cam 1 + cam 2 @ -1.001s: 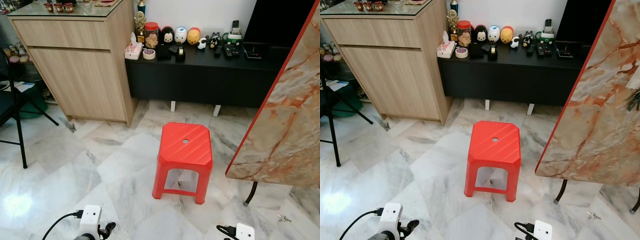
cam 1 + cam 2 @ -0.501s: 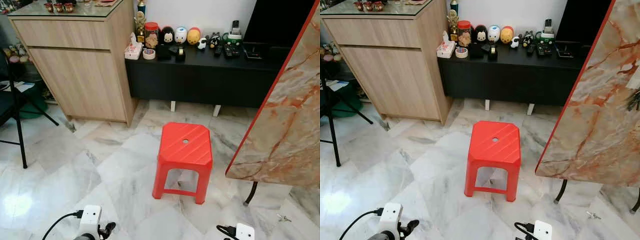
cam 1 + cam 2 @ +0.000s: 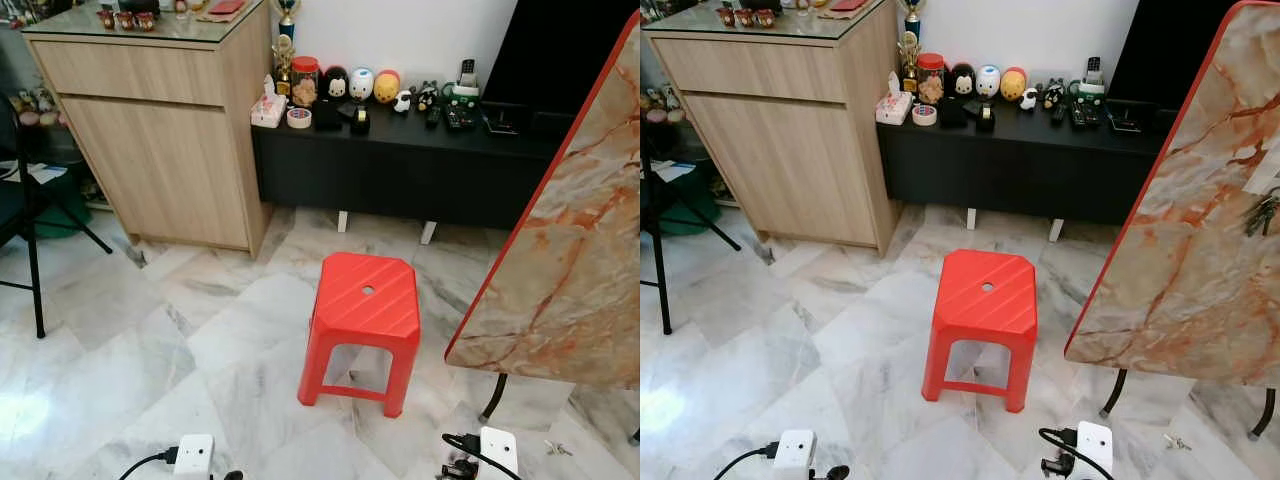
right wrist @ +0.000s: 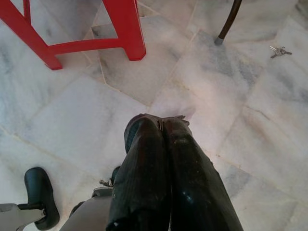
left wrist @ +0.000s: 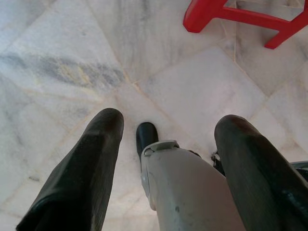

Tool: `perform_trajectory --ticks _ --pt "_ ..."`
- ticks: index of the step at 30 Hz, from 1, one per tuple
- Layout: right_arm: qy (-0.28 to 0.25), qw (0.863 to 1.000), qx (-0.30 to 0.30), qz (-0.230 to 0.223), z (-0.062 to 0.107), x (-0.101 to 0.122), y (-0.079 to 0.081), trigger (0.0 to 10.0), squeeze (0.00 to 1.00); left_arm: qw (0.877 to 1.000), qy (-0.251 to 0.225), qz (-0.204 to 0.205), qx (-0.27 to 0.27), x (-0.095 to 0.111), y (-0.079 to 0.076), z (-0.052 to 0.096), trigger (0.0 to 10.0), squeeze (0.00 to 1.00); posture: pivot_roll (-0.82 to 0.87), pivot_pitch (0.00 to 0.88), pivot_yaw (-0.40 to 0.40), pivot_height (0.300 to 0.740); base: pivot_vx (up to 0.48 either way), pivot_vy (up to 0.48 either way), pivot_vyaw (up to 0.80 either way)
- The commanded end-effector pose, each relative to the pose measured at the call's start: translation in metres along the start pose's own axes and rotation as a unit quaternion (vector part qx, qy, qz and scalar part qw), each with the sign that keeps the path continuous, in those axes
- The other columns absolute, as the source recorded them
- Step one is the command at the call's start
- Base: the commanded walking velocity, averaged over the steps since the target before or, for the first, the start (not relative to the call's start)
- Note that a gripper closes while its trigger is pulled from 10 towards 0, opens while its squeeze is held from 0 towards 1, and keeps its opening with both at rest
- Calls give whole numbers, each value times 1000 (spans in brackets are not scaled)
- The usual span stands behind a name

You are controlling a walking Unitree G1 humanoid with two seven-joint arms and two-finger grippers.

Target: Hang keys on a hook

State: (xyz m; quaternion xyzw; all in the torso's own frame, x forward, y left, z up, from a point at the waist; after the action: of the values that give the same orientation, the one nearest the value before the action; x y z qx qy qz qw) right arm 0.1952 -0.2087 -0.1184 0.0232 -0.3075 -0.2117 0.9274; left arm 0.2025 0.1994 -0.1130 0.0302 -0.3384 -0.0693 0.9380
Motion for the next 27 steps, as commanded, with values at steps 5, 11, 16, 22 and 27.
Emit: perform_trajectory --ticks 5,11,16,22,27 --pt "-49 998 28 -17 -4 33 14 10000 0 999 -52 -12 8 27 4 -3 10000 0 12 0 -63 740 0 0 0" --pt "-107 989 96 -17 -6 77 57 10000 0 987 -158 -20 13 91 11 -6 10000 0 16 0 -66 740 0 0 0" --pt "-151 975 155 -41 -1 114 89 10000 0 972 -234 -34 0 133 9 -1 10000 0 13 0 -63 740 0 0 0" --pt "-222 931 289 -11 23 163 147 10000 0 945 -319 -62 -30 171 0 12 10000 0 9 0 -65 740 0 0 0" --pt "-291 891 348 -23 55 210 169 10000 0 929 -352 -98 -62 184 -9 20 10000 0 3 1 -72 740 0 0 0"
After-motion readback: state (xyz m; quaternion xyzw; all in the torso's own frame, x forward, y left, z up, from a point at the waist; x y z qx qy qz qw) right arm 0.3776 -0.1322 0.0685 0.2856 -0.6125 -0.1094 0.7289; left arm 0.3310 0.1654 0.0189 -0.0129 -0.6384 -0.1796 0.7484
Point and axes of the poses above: a point about 5 cm out from each wrist's last joint towards the gripper, its own z axis pointing back from the gripper into the wrist, its own x axis along the axis of the wrist's last joint, y = z × x, the point moved 4 cm from there along -z, pointing out of the wrist towards the gripper, and after that the axes turned 11 degrees about -z, right-handed, at the moved point
